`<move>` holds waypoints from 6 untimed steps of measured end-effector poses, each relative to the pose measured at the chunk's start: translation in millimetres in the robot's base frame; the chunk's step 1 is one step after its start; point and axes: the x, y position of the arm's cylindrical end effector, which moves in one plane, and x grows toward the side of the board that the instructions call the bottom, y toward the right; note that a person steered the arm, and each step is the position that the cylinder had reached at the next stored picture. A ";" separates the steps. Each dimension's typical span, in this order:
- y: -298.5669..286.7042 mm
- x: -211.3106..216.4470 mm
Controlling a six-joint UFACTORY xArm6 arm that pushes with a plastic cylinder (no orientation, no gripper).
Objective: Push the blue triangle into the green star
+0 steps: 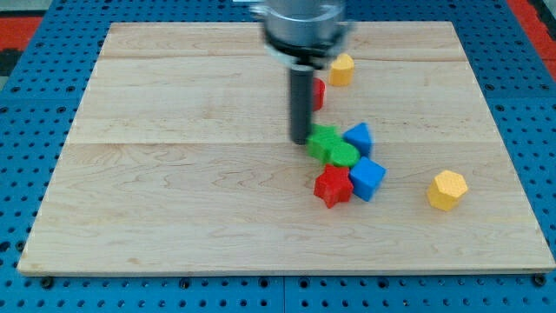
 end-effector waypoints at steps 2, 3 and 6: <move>-29.4 -17.4; 5.3 -61.7; 119.7 9.4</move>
